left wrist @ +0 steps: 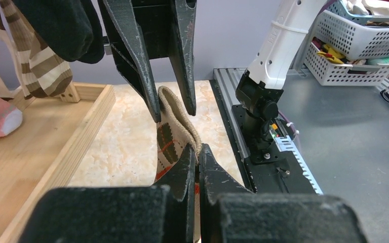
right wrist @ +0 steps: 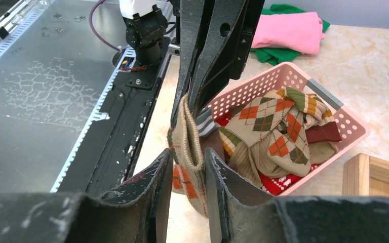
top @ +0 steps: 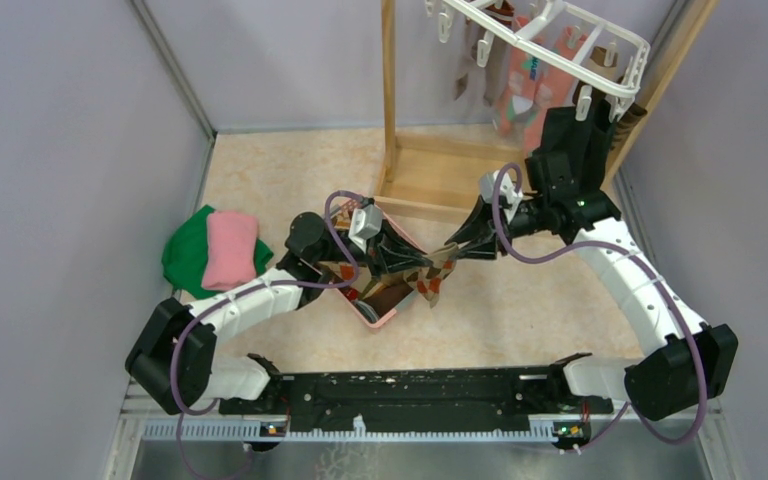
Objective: Clip the socks to the hanger
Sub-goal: Pick up the sock from the bin.
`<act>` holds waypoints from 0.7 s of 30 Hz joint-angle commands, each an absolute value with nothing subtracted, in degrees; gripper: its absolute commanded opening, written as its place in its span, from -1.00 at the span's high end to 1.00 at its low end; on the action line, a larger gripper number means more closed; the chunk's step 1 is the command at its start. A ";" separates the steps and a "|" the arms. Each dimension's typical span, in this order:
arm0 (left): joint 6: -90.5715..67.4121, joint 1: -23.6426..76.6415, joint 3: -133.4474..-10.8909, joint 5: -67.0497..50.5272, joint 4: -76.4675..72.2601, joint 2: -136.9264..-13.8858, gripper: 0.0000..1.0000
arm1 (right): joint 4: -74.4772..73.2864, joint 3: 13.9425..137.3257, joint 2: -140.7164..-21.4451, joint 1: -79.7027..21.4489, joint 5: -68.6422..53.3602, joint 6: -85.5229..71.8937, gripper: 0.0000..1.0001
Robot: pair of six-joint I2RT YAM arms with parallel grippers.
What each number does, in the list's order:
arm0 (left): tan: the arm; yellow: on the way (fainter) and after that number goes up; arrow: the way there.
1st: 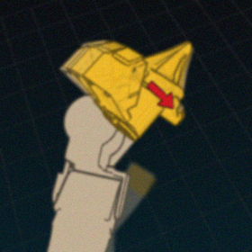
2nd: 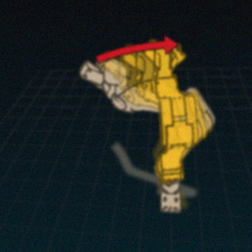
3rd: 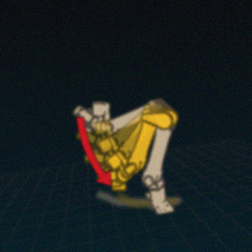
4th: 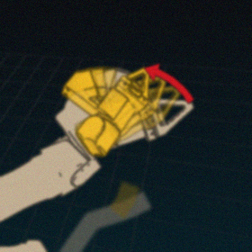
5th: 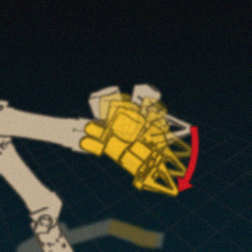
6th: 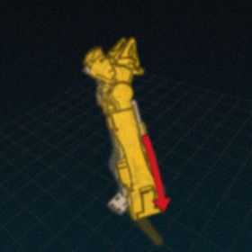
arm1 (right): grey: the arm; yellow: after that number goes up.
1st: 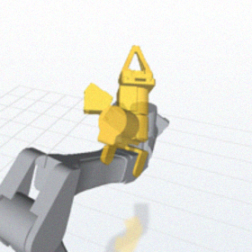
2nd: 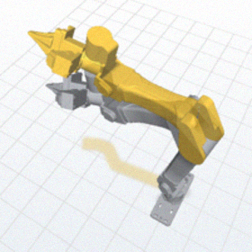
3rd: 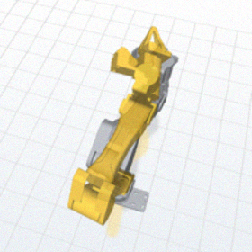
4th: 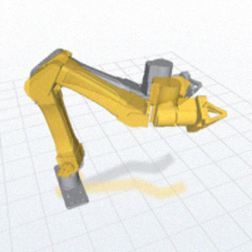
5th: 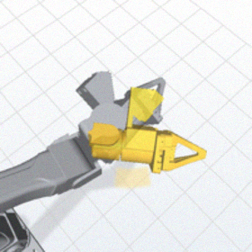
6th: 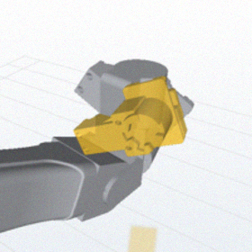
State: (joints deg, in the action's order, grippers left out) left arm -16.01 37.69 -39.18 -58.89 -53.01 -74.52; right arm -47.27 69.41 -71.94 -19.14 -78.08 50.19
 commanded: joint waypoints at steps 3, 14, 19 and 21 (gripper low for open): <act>-15.18 37.97 -41.36 -59.15 -55.65 -73.67 1.00 | -41.75 68.33 -70.85 -19.69 -78.49 46.60 0.29; -23.28 38.01 -39.39 -58.75 -67.95 -73.67 1.00 | -39.93 68.51 -71.63 -20.02 -84.92 45.46 0.07; -29.17 37.97 -39.49 -58.27 -76.17 -75.16 1.00 | -42.92 72.25 -72.71 -20.86 -87.44 46.61 0.04; -29.79 37.99 -39.84 -58.15 -76.90 -75.65 1.00 | -44.35 74.44 -73.26 -21.75 -86.69 46.72 0.02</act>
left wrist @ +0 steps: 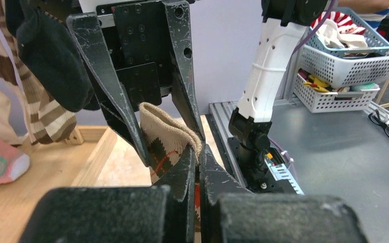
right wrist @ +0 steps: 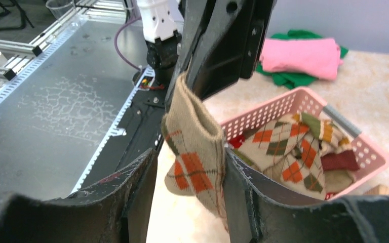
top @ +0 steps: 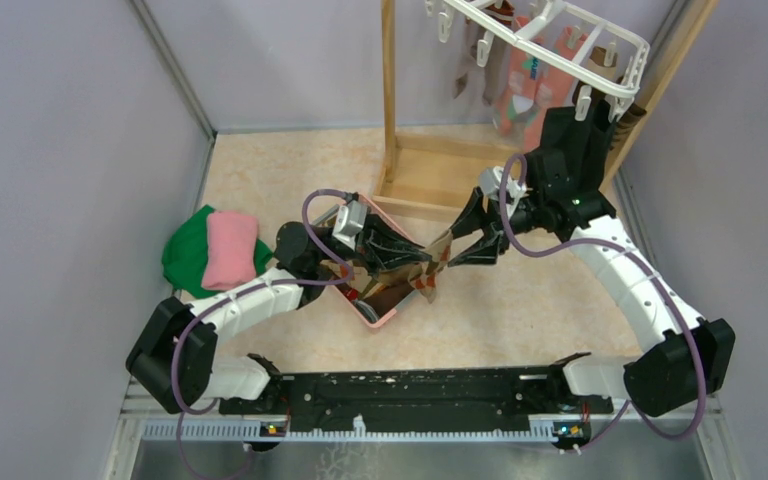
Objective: Clip the socks to the hanger
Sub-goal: Pick up the sock from the bin.
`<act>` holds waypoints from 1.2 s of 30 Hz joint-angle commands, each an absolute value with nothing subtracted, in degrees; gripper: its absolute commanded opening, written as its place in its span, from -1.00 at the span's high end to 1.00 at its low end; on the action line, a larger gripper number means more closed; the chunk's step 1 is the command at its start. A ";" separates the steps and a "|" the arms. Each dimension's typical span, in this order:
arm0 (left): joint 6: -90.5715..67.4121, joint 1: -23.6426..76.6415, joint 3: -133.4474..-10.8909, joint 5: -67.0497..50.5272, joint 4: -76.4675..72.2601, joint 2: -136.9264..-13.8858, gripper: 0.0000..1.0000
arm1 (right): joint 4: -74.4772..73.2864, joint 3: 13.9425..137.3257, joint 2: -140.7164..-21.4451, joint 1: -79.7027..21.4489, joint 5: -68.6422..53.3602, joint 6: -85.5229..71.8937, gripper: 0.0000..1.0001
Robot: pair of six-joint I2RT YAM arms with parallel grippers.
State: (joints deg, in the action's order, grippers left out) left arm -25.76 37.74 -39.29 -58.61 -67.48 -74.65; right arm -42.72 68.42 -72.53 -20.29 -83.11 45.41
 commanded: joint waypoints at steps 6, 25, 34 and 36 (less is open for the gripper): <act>-29.76 37.99 -40.04 -57.03 -78.09 -75.61 1.00 | -46.67 78.62 -74.06 -22.76 -87.88 46.57 0.16; -33.00 37.99 -39.31 -54.93 -82.02 -73.88 1.00 | -38.85 76.42 -73.56 -23.90 -86.22 39.34 0.20; -30.71 37.90 -38.06 -52.31 -80.79 -73.17 1.00 | -38.99 78.82 -72.58 -23.55 -84.15 36.23 1.00; -26.93 37.64 -38.26 -50.35 -74.22 -71.76 1.00 | -39.15 79.97 -72.22 -22.50 -82.52 34.13 1.00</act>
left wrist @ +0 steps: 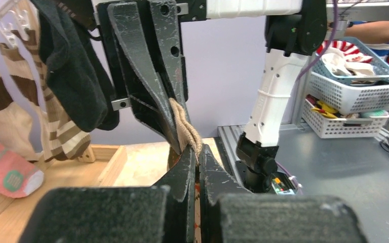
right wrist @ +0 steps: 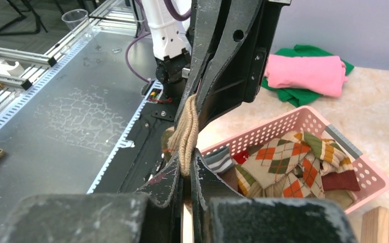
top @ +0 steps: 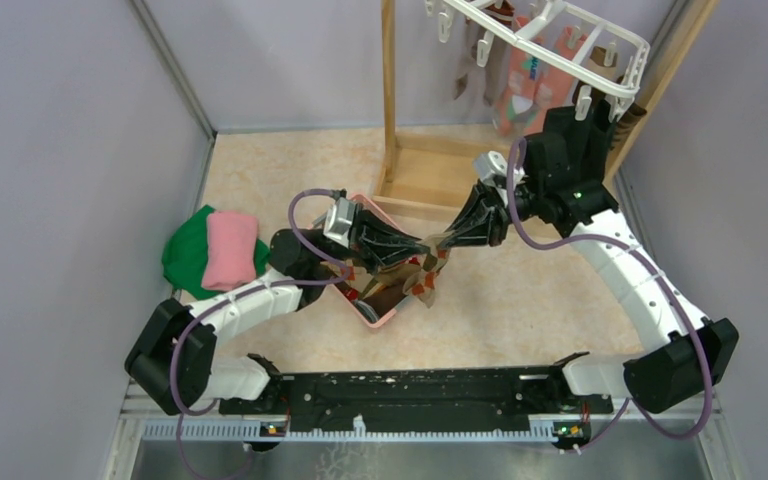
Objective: Clip the socks to the hanger
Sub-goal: Pick up the sock from the bin, then open the clamp at the hanger.
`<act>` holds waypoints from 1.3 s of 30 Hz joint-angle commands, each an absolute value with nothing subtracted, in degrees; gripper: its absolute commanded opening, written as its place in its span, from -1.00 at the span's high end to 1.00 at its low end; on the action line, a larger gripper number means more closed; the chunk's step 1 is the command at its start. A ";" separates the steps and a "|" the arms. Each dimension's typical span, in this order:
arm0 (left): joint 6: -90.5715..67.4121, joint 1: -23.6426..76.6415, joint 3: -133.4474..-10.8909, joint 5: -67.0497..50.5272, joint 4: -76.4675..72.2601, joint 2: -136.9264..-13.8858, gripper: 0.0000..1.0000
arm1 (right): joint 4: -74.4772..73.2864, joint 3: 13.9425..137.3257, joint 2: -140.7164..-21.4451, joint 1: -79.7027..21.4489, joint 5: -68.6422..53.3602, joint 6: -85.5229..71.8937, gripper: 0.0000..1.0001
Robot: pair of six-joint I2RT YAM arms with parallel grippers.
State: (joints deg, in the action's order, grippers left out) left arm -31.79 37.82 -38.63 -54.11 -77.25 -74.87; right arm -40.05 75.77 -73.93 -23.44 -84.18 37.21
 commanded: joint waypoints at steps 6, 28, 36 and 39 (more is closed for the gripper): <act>-6.86 37.71 -44.74 -38.51 -37.19 -65.57 0.66 | -42.48 82.87 -70.46 -20.12 -71.00 32.75 1.00; -25.94 29.05 -59.30 -44.11 -44.20 -73.84 -0.56 | -50.01 93.48 -67.05 -15.78 -44.53 27.51 1.00; -42.74 27.48 -74.52 -46.41 -60.96 -90.01 -0.96 | -50.31 98.78 -67.58 -15.06 -36.11 23.17 1.00; -52.21 26.70 -80.42 -45.43 -68.39 -97.31 -0.98 | -49.60 98.92 -67.88 -13.79 -36.68 22.26 1.00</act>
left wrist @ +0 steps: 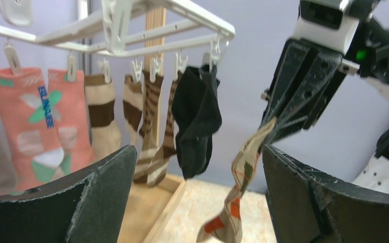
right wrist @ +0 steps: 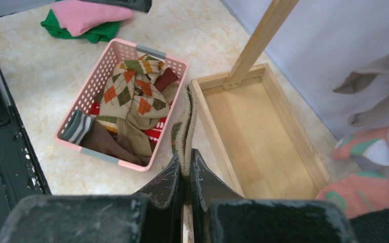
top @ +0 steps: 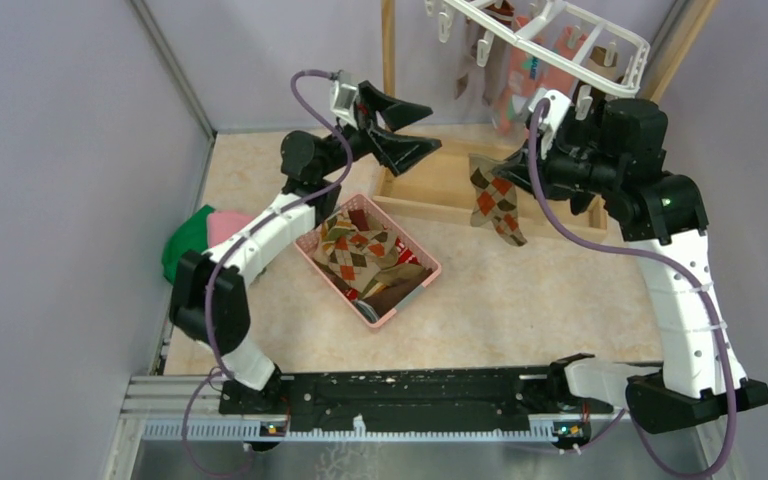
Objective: Clip the socks to the hanger
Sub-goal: Open the clamp at the hanger.
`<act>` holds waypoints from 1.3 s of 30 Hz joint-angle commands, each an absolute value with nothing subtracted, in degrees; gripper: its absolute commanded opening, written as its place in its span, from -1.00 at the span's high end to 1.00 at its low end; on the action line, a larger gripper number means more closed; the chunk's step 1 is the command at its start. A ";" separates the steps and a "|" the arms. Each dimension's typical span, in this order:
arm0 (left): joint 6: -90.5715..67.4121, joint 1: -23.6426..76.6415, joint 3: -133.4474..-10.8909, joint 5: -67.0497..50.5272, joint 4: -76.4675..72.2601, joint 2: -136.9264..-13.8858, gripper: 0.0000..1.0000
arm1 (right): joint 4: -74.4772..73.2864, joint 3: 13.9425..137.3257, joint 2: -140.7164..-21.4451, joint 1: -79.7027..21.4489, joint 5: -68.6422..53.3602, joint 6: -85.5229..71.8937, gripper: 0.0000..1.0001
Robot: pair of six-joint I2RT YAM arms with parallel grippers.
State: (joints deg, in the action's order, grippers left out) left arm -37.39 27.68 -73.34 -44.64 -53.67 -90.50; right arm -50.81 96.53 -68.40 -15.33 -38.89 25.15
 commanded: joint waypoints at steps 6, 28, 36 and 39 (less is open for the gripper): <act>-66.06 25.79 -93.64 -40.26 -76.15 -111.25 -0.97 | -48.20 98.46 -68.94 -11.24 -41.08 20.58 1.00; -74.84 30.38 -132.17 -31.77 -70.30 -136.58 -0.94 | -49.17 99.79 -69.92 -8.76 -46.16 20.40 1.00; -71.25 32.90 -135.74 -28.72 -66.59 -138.03 -0.93 | -49.35 99.76 -69.84 -8.11 -47.79 20.39 1.00; -70.24 33.37 -138.49 -27.50 -65.33 -139.50 -0.90 | -49.57 99.83 -69.58 -7.95 -48.29 20.39 1.00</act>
State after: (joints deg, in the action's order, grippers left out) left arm -72.05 32.47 -133.93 -30.13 -66.26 -137.78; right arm -50.61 96.92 -70.22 -8.69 -46.39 20.82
